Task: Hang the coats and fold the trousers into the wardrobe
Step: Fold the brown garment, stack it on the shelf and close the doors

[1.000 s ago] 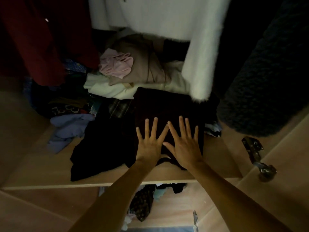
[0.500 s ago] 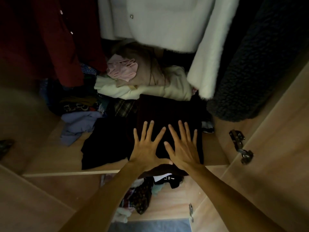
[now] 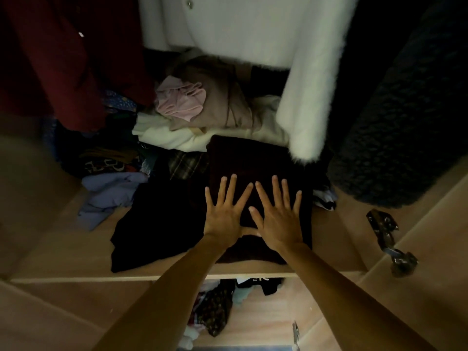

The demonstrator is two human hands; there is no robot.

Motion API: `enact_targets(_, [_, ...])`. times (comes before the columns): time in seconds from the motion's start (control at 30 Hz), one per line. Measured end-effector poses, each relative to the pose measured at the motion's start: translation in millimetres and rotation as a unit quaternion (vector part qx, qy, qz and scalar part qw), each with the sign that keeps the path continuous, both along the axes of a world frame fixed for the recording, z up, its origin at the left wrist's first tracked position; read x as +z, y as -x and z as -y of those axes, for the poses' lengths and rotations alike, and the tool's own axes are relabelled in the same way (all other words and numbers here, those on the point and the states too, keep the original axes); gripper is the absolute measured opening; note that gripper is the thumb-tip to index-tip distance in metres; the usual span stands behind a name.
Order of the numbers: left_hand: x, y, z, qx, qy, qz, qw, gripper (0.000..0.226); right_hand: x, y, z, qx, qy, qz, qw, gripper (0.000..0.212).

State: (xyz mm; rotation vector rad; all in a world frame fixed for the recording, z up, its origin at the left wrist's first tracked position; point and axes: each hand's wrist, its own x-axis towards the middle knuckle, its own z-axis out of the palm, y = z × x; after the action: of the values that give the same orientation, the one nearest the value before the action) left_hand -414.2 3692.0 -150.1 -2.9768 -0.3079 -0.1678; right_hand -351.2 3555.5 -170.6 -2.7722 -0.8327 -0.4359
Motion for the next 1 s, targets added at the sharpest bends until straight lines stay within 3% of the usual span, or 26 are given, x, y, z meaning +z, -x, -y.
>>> enact_targets(0.2, [28, 45, 24, -0.009, 0.058, -0.029, 0.998, 0.114, 32, 45, 17, -0.006, 0.03, -0.048, 0.998, 0.069])
enact_targets(0.37, [50, 96, 42, -0.045, 0.108, 0.001, 0.993, 0.085, 64, 99, 32, -0.014, 0.02, -0.07, 0.997, 0.06])
enact_targets(0.5, [74, 149, 46, -0.036, 0.188, 0.066, 0.979, 0.06, 94, 153, 36, -0.012, -0.011, -0.053, 0.998, 0.075])
enact_targets(0.6, [94, 199, 42, -0.011, 0.237, 0.141, 0.961, 0.049, 117, 199, 35, -0.018, -0.049, -0.048, 0.998, 0.062])
enact_targets(0.8, [127, 300, 24, -0.009, 0.257, 0.195, 0.947, 0.054, 151, 297, 21, 0.019, -0.126, -0.047, 0.991, 0.05])
enact_targets(1.0, [150, 384, 12, -0.007, 0.272, 0.229, 0.935, 0.074, 170, 378, 15, 0.05, -0.142, -0.035, 0.988, 0.047])
